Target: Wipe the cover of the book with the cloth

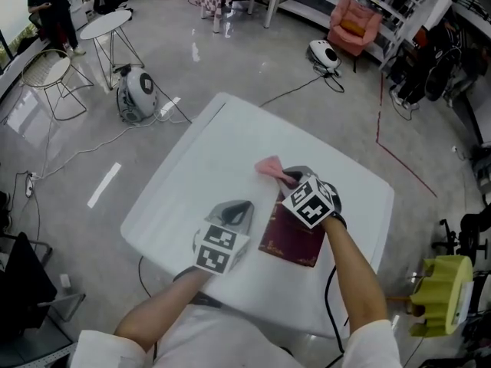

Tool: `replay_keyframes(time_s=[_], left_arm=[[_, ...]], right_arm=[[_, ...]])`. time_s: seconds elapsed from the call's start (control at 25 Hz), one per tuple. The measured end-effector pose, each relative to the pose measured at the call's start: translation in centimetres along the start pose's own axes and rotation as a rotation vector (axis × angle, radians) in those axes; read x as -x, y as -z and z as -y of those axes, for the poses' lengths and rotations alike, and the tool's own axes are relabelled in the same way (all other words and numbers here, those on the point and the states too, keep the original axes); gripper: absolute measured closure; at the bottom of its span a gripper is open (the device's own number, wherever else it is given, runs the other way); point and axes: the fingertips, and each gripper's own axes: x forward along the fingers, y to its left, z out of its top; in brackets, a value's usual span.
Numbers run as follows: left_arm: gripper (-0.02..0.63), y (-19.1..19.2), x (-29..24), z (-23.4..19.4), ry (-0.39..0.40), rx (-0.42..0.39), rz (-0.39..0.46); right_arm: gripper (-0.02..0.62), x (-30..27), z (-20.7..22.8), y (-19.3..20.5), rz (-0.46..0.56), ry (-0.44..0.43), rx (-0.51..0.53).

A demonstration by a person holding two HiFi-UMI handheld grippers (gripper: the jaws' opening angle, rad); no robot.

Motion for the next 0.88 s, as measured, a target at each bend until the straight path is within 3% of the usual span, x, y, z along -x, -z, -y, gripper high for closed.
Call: replay_keyframes(time_s=[0.4,0.88], left_arm=[[0.6,-0.2,0.5,0.0,0.001,0.0,0.018],[0.6,-0.4,3.7,0.1,-0.039,0.015,0.057]], right_arm=[[0.556,0.6,-3.2,-0.2,-0.018,-0.05,0.058],[0.557,3.1,-9.0,-0.3,0.011,-0.082,0.058]])
